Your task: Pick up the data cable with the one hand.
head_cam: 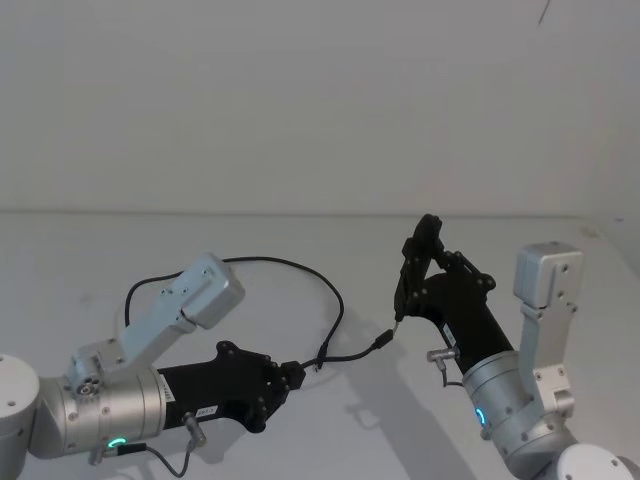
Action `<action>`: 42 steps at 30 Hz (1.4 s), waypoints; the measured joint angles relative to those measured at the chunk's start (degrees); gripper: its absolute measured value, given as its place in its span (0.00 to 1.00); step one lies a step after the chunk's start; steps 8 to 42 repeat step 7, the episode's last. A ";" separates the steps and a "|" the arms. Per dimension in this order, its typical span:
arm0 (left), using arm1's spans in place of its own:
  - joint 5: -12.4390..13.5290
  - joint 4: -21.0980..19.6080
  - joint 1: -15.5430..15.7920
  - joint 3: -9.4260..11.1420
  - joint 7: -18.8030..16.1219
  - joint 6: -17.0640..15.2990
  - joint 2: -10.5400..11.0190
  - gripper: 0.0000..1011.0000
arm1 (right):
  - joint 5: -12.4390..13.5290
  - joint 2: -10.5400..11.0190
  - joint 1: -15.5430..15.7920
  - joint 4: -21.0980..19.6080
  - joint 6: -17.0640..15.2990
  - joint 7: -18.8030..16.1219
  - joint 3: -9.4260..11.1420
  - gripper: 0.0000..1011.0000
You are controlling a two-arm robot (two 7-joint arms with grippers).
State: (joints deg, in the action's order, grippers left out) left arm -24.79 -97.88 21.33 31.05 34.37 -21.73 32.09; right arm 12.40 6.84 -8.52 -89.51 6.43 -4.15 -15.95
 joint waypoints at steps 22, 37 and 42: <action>0.00 0.00 0.00 0.00 0.00 0.00 0.00 0.04 | 0.08 0.03 0.31 -0.68 -1.17 -0.66 0.34 0.28; 0.00 0.00 0.00 0.00 0.00 0.00 0.00 0.04 | 0.08 0.03 0.31 -0.68 -1.17 -0.66 0.34 0.28; 0.00 0.00 0.00 0.00 0.00 0.00 0.00 0.04 | 0.08 0.03 0.31 -0.68 -1.17 -0.66 0.34 0.28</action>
